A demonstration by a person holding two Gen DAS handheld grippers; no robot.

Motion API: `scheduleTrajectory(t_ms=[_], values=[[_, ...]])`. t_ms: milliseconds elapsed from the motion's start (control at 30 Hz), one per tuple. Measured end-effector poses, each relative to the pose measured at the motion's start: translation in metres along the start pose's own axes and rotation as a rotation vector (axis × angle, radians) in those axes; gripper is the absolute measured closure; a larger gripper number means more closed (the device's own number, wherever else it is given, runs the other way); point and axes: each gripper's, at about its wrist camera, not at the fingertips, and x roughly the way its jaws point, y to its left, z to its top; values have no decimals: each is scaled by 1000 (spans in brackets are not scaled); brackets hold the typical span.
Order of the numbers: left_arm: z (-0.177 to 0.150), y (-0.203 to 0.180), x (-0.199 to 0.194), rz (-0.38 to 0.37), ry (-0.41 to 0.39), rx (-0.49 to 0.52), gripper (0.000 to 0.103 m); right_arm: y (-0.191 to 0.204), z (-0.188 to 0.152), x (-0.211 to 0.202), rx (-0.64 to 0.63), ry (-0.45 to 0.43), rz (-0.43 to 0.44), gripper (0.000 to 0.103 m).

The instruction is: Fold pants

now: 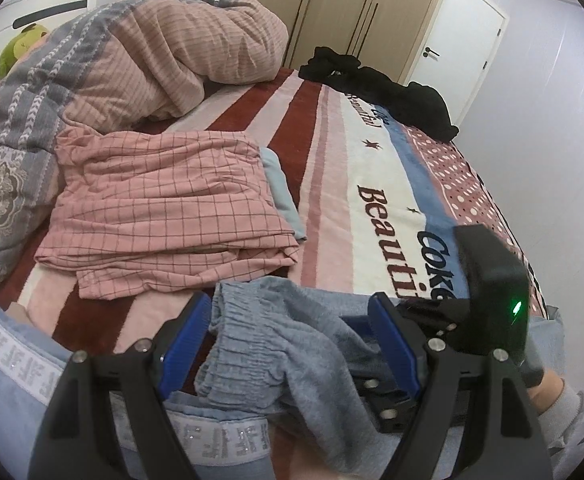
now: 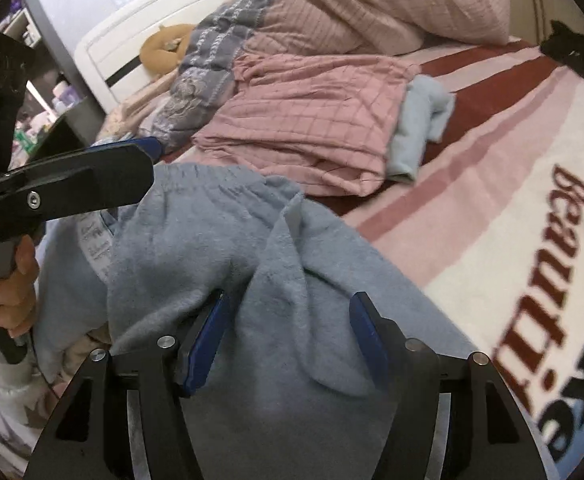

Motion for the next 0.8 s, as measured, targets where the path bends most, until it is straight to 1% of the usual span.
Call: scheduleTrajectory(t_ms=[33, 67, 100, 133, 167, 200, 333, 400, 500, 600, 633, 700, 733, 800], values=[[0, -1, 1, 1, 1, 1, 26, 4, 0, 6, -17, 17, 4, 66], [0, -1, 1, 2, 2, 3, 26, 9, 0, 12, -41, 45, 7, 77], [0, -2, 1, 2, 3, 4, 26, 16, 0, 16, -68, 63, 5, 93], [0, -2, 1, -2, 2, 3, 25, 22, -1, 16, -94, 57, -9, 99], [0, -1, 0, -8, -1, -1, 25, 30, -1, 14, -127, 31, -44, 99], [0, 0, 0, -9, -4, -5, 25, 35, -1, 11, -135, 5, -75, 101], [0, 1, -4, -12, -23, -19, 25, 35, 2, -14, -85, -124, -179, 102], [0, 2, -6, -16, -25, -19, 25, 29, 6, -22, -47, -148, -212, 102], [-1, 1, -6, -6, -20, -13, 25, 19, 12, -23, -24, -144, -252, 102], [-1, 4, -6, -7, -16, -22, 25, 5, 20, -18, 12, -123, -261, 102], [-2, 5, -6, -5, -16, -25, 25, -2, 23, -10, 24, -92, -254, 102], [-1, 6, -6, 1, -15, -28, 25, -10, 27, 2, 27, -60, -300, 101], [-1, 7, -6, 2, -14, -30, 25, -16, 28, 11, 35, -27, -322, 98], [-2, 8, -6, 3, -11, -29, 25, -24, 26, 18, 62, 11, -336, 95]])
